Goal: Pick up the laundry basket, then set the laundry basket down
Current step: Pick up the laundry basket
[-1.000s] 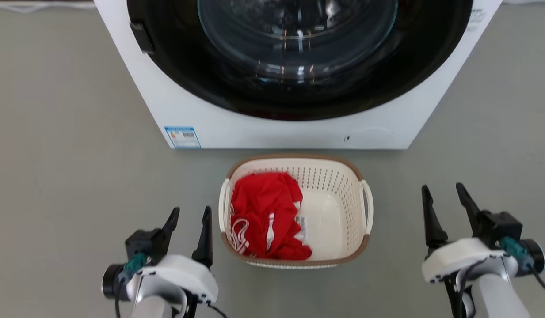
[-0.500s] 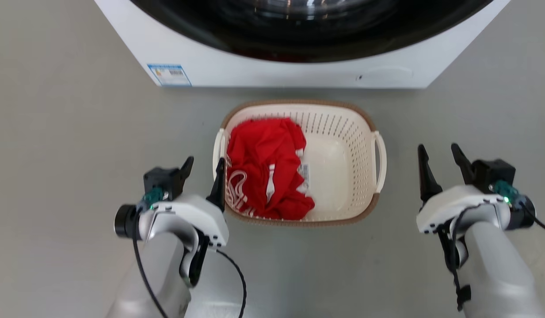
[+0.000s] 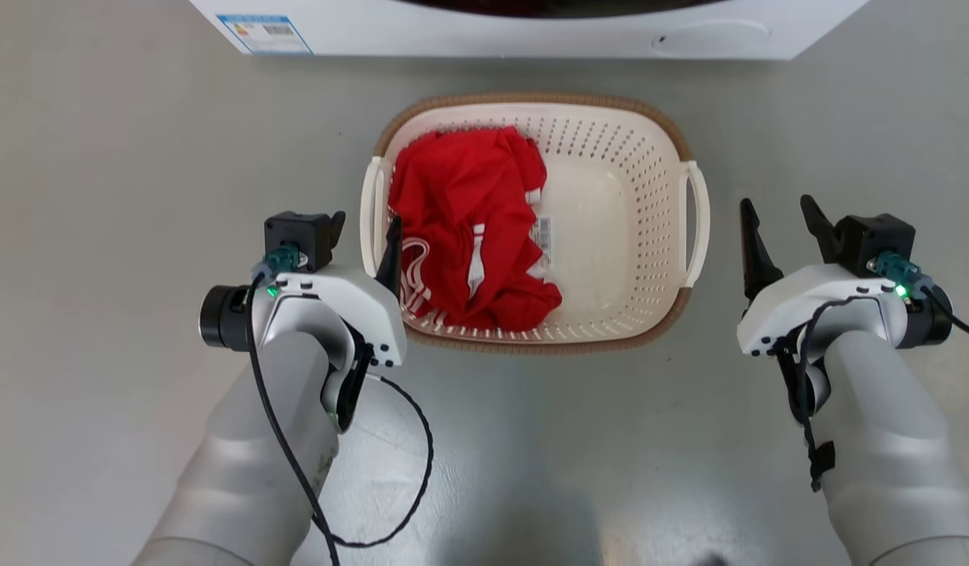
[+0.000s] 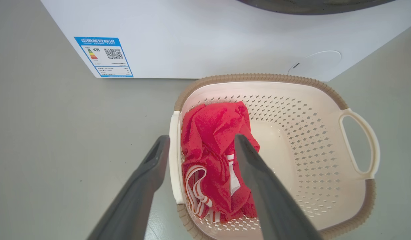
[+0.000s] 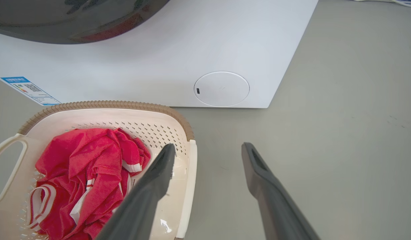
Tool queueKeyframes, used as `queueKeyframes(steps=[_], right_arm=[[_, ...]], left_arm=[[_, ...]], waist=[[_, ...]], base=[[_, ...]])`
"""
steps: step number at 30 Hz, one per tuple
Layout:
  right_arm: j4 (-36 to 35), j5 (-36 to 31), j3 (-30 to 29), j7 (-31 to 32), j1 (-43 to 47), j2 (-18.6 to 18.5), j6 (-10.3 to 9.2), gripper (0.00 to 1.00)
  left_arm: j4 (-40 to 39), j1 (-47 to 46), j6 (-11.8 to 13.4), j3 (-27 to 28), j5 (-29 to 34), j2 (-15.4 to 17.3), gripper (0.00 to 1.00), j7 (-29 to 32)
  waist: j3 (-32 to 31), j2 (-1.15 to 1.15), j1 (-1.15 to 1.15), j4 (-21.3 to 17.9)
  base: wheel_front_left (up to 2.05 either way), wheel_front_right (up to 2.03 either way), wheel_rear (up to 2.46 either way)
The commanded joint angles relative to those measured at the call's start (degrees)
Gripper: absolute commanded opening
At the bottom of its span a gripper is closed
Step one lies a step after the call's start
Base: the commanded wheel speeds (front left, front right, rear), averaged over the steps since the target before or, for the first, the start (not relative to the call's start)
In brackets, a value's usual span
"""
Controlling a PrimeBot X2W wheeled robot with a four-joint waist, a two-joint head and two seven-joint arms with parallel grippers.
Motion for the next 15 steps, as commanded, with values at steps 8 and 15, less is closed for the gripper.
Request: queueKeyframes(steps=[8, 15], right_arm=[[0.9, -0.6, 1.9, -0.8, -2.5, 0.4, 0.35, 1.0], [1.3, -0.6, 2.6, -0.8, -4.2, 0.4, 0.35, 1.0]], left_arm=[[4.6, -5.2, 1.2, -1.8, -2.4, 1.1, 1.0, -0.5], [6.9, -8.2, 1.6, -3.8, -3.9, 1.1, 1.0, -0.6]], waist=[[4.9, 0.0, 0.0, -0.4], [7.8, 0.0, 0.0, -0.2]], base=[[0.0, 0.0, 0.0], [0.0, 0.0, 0.0]])
